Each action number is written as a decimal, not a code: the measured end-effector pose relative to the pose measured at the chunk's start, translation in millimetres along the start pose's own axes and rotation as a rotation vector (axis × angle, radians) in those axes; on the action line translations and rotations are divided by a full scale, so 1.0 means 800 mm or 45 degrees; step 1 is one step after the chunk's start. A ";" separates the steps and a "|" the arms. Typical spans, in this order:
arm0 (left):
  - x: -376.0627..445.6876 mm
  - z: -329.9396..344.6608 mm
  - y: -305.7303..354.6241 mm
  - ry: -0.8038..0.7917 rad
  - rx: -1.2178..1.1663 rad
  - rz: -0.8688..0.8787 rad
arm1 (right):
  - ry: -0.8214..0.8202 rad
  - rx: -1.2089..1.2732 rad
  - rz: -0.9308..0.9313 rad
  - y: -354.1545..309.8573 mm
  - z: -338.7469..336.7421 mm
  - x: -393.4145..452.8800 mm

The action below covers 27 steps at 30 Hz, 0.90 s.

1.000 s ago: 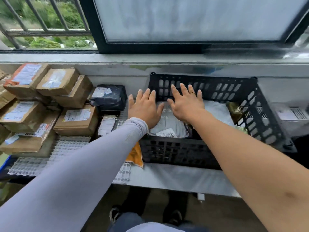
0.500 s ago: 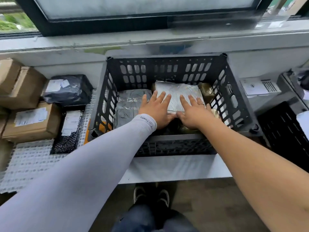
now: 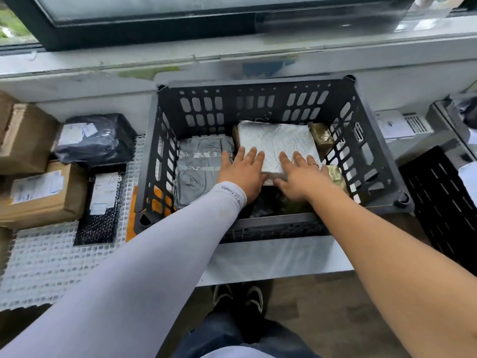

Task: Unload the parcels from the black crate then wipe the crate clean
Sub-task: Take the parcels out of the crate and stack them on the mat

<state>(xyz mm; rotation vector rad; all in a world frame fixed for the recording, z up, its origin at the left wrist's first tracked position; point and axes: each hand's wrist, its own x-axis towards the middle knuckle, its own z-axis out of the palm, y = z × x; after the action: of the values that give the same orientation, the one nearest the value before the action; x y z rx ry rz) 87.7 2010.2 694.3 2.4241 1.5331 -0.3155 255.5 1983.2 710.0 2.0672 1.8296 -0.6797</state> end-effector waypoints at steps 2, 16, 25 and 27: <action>-0.001 -0.001 -0.001 0.007 0.011 -0.009 | 0.019 -0.014 0.003 0.000 -0.001 -0.001; -0.030 -0.015 -0.003 0.023 0.102 0.031 | 0.081 -0.017 -0.067 -0.002 -0.006 -0.005; -0.029 -0.011 0.000 0.005 -0.008 0.002 | 0.085 -0.009 -0.153 -0.004 -0.004 0.000; -0.026 -0.010 0.000 -0.002 -0.002 0.003 | 0.087 -0.005 -0.144 -0.004 -0.006 -0.001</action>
<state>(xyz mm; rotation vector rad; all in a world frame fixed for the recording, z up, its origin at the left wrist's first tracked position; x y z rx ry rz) 79.1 1995.0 708.0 2.4237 1.5290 -0.3156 252.7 1985.3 714.5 2.0204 1.9962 -0.6404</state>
